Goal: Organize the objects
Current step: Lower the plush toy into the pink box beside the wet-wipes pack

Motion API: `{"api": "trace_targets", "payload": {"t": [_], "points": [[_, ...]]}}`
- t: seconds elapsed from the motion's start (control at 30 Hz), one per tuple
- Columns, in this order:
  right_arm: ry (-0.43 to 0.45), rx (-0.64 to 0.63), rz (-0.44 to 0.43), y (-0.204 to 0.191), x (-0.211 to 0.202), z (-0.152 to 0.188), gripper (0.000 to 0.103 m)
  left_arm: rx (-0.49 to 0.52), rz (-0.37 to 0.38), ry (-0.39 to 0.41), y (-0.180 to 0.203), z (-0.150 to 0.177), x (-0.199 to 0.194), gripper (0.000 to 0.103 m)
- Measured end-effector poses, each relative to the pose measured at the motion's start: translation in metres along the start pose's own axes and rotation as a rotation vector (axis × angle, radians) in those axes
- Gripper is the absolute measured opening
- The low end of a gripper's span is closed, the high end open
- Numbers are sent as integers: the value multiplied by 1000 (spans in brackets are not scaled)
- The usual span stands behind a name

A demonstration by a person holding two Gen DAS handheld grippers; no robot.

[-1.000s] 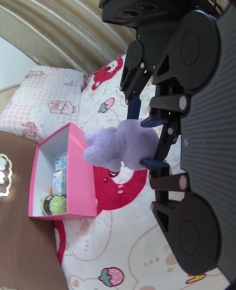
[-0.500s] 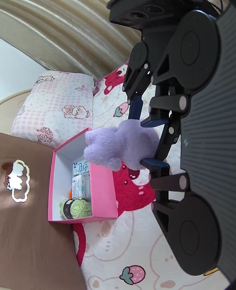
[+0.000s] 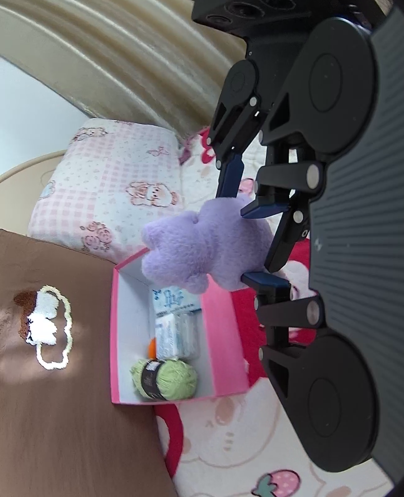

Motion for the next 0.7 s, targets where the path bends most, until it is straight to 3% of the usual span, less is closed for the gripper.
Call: {"api": "trace_targets", "payload": {"t": [0.27, 0.5, 0.7], "points": [[-42, 56, 15, 49, 41, -6, 68, -49, 32, 13, -7, -31, 50, 35], [-115, 159, 0, 91, 87, 0, 68, -148, 16, -6, -29, -48, 107, 35], [-186, 136, -11, 108, 124, 4, 68, -218, -28, -46, -50, -54, 143, 35]]}}
Point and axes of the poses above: each gripper's, at about its wrist camera, not at the fingertips, and x roughly the way its jaws point, y to its right, z to its underside, the point moved 9 cm from there along x, roughly the way its jaws point, and after that the axes turned 14 degrees about y, right-handed, at the moved point
